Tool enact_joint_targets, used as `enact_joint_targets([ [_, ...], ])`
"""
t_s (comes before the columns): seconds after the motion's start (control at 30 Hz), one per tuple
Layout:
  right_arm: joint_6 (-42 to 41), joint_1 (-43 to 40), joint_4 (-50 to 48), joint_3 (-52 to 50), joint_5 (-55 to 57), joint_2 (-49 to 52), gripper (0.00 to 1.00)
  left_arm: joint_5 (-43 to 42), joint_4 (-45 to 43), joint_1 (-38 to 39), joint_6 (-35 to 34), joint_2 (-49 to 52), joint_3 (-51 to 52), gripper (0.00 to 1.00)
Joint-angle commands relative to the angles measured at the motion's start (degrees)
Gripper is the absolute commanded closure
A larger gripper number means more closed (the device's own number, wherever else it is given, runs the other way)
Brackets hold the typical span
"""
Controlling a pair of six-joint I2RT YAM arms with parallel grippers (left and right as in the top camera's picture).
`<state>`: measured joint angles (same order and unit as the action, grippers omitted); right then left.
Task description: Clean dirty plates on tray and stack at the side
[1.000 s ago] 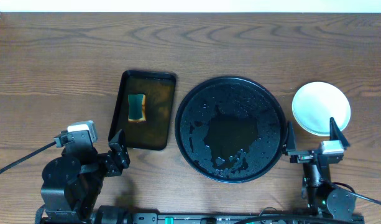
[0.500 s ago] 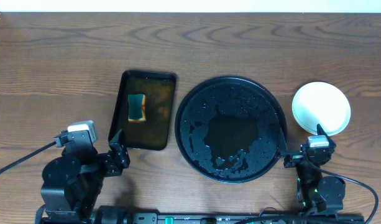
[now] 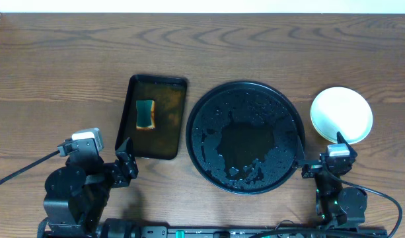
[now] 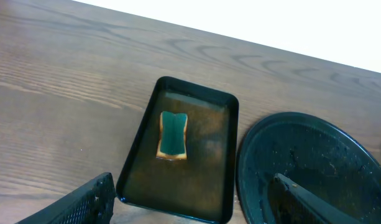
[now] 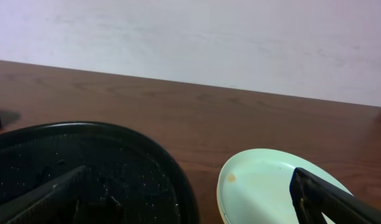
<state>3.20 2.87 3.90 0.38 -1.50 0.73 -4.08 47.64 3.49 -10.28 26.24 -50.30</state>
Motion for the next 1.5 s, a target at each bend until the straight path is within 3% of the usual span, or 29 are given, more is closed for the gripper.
enact_joint_targets([
  [0.0,-0.57,0.11,0.26,-0.07,-0.04,-0.35,0.01,0.83,-0.11,0.11,0.13,-0.13,0.11,0.21],
  [0.6,-0.57,0.11,0.26,-0.07,-0.04,-0.35,0.01,3.34,2.56,0.02,2.12,-0.15,0.17,0.21],
  [0.77,-0.57,0.11,0.26,-0.07,-0.04,-0.35,0.01,3.41,2.75,-0.46,2.29,-2.45,4.28,0.21],
  [1.23,-0.57,0.11,0.26,-0.07,-0.04,-0.35,0.01,3.08,-21.18,-4.57,2.03,-25.68,32.52,0.21],
  [1.47,-0.57,0.11,0.26,-0.07,-0.04,-0.35,0.01,2.82,-39.54,-7.13,1.90,-26.16,40.94,0.21],
])
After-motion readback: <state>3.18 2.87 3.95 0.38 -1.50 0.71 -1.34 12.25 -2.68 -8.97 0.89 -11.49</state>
